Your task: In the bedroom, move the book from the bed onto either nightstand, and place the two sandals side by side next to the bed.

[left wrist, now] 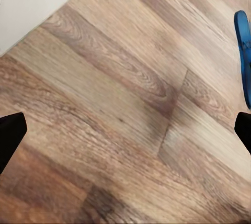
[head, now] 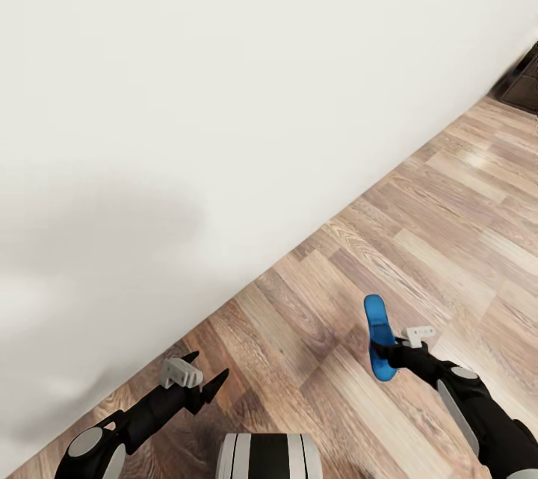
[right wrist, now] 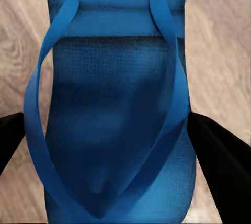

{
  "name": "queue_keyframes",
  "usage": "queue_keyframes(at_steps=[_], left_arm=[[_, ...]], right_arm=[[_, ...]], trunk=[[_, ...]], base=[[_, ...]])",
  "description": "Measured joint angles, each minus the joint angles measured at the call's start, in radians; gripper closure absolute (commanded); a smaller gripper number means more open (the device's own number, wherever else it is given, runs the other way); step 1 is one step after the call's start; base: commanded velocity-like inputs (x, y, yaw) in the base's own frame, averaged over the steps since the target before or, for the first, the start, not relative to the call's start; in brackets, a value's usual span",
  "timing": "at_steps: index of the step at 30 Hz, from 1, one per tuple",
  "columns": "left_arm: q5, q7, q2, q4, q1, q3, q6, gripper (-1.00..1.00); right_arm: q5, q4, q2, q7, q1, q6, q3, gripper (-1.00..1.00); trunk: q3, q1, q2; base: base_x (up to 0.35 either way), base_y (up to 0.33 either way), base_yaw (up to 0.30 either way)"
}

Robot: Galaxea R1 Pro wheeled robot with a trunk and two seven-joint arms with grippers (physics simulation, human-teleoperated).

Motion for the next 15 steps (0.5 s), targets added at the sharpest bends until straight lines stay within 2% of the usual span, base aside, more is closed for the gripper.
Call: queue_keyframes(at_steps=[2,3,6,11,15], left_arm=[[0.0,0.0,-0.001,0.001,0.0,0.0,0.0,-1.0],[0.0,0.0,-0.001,0.001,0.0,0.0,0.0,-1.0],[-0.001,0.0,-0.022,0.004,0.0,0.0,-0.001,-1.0],[-0.001,-0.001,-0.033,0.006,0.0,0.001,0.0,-1.0],[0.0,-0.001,-0.035,0.007,0.0,0.001,0.0,-1.0]], right_arm=[[-0.056,0.009,-0.005,0.073,0.0,0.03,-0.001,1.0],[-0.099,0.012,-0.007,0.103,0.0,0.054,-0.001,1.0],[-0.151,0.014,-0.005,0.127,0.0,0.083,0.001,1.0],[-0.159,0.015,0.009,0.13,0.0,0.085,0.004,1.0],[-0.163,0.015,0.007,0.134,0.0,0.089,0.003,1.0]], trunk=[[0.008,-0.001,0.0],[0.012,-0.001,0.001],[0.023,-0.003,0.001],[0.043,-0.005,0.003],[0.058,-0.007,0.004]], base=[[0.0,0.0,0.0],[0.0,0.0,0.0],[0.0,0.0,0.0],[0.0,0.0,0.0],[0.0,0.0,0.0]])
